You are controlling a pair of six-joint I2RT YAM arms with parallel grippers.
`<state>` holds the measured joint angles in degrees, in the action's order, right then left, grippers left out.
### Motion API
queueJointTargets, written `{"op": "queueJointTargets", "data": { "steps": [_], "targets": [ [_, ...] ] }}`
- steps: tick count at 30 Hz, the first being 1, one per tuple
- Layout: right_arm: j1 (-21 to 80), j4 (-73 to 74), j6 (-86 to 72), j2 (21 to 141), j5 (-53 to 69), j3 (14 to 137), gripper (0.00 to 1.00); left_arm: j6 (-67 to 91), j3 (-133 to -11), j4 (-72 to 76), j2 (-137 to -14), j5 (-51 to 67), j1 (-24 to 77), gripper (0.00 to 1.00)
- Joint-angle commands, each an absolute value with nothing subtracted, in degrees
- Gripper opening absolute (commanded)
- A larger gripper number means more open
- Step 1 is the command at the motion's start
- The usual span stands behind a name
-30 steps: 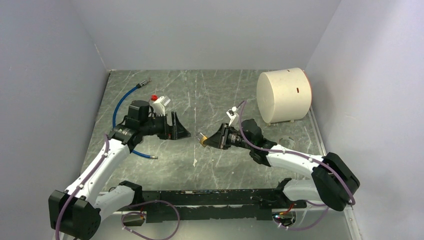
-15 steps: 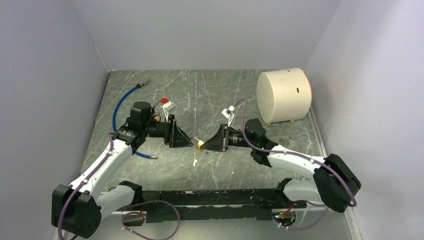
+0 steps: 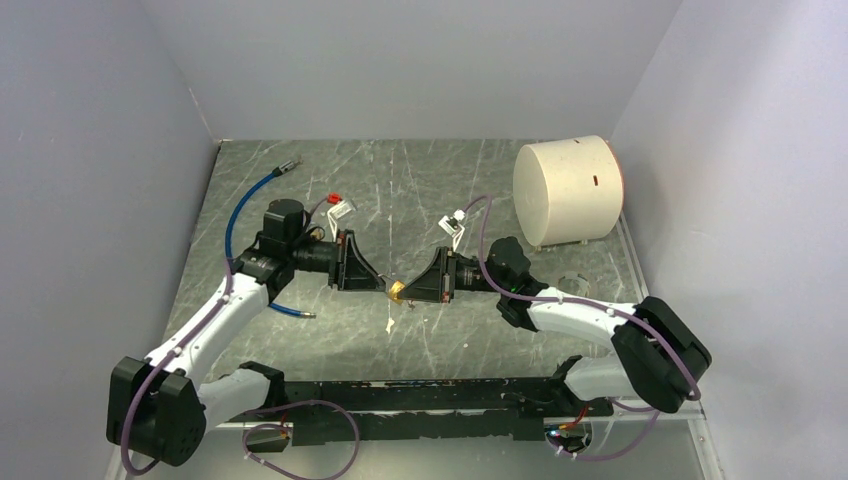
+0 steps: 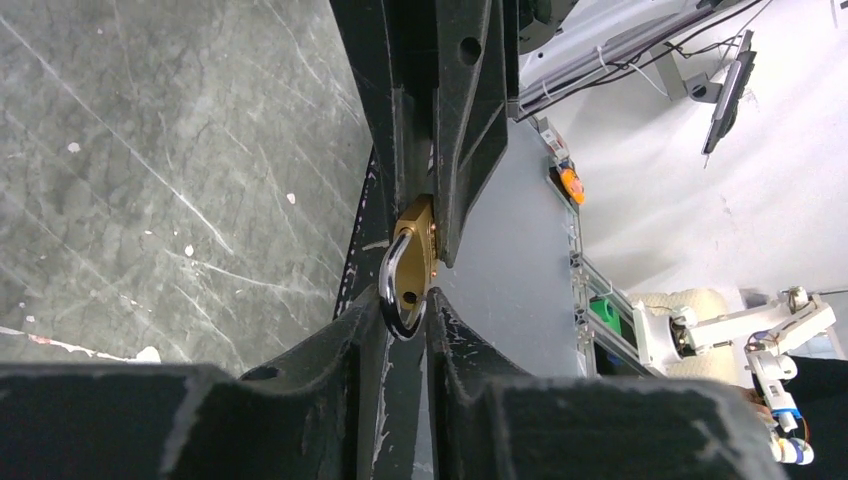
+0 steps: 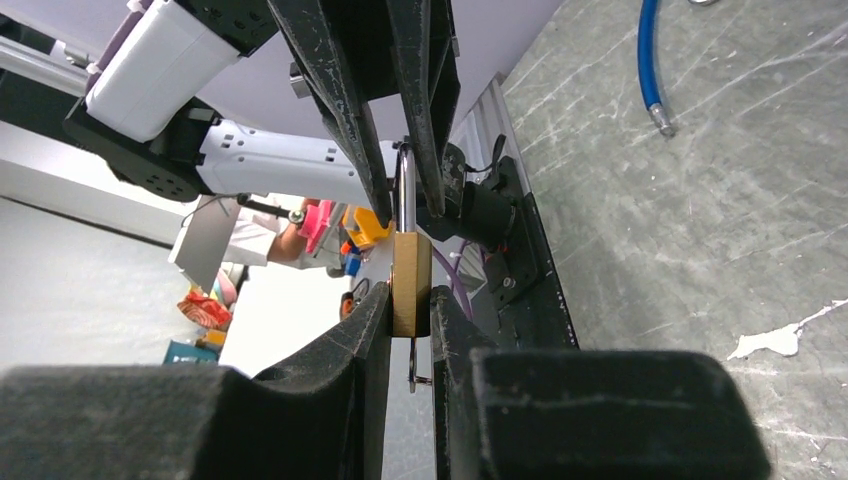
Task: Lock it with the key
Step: Lock the lock.
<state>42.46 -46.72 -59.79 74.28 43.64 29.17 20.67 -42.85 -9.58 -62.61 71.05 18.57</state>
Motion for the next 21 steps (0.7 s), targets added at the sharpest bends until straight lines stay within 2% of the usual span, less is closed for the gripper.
{"op": "queueJointTargets", "data": {
  "steps": [1, 7, 13, 21],
  "targets": [
    [42.31, -52.91, -61.05, 74.61, 44.71, 29.22, 0.00, 21.70, -44.48, -6.23, -61.06, 73.74, 18.41, 0.20],
    [42.28, -51.22, -60.30, 74.46, 44.12, 29.43, 0.00, 20.39, -45.63, -9.96, -61.83, 71.60, 18.41, 0.03],
    [42.31, -50.70, -60.21, 74.12, 44.00, 29.77, 0.22, 27.14, -43.88, -2.36, -61.06, 71.57, 18.41, 0.02],
    [42.28, -47.73, -58.98, 71.87, 43.26, 30.64, 0.36, 26.28, -44.38, -4.58, -61.01, 73.83, 18.46, 0.03]
  ]
}}
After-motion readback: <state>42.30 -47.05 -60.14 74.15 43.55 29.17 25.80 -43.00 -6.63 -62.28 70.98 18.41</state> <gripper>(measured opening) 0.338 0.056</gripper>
